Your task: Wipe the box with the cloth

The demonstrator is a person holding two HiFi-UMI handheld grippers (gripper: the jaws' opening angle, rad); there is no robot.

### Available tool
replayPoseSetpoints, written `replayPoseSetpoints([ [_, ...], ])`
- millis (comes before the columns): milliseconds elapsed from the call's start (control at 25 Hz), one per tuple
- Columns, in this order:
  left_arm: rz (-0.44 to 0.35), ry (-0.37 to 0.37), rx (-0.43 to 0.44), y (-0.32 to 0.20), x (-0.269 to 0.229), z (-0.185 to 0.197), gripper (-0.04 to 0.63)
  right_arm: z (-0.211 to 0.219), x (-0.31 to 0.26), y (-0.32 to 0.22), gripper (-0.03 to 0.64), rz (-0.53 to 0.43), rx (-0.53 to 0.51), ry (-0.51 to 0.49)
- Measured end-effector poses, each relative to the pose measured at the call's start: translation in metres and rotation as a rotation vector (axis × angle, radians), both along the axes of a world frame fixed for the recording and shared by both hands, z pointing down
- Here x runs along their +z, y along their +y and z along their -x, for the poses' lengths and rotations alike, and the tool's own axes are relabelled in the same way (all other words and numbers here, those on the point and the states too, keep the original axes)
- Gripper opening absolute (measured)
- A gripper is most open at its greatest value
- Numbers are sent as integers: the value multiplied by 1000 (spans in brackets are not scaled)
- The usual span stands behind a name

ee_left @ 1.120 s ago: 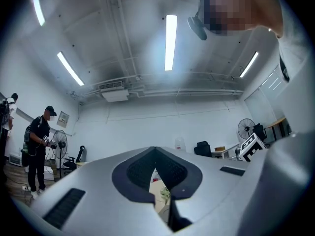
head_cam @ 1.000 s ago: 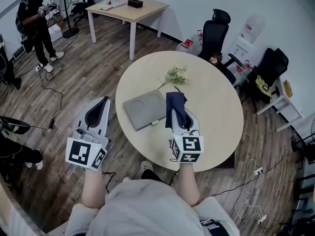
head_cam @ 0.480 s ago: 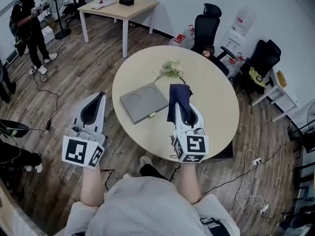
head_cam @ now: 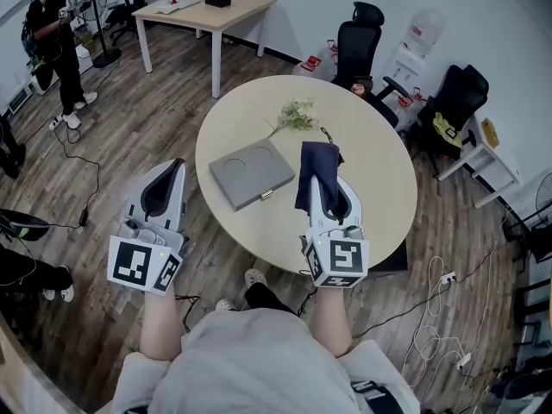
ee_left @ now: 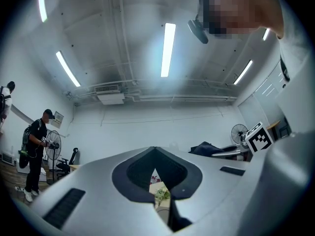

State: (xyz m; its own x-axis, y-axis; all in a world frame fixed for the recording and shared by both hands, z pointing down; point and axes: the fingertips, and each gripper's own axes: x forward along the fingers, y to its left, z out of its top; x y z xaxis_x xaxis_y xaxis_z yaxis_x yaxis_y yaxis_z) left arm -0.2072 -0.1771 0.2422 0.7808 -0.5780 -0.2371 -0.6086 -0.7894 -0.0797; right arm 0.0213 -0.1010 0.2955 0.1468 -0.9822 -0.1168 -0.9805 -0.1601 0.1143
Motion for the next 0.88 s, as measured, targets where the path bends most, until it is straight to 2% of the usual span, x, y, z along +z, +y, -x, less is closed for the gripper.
replayPoseSetpoints([
  [880, 20, 17, -5, -2, 2, 6, 8, 8, -4, -3, 86, -17, -26, -11],
])
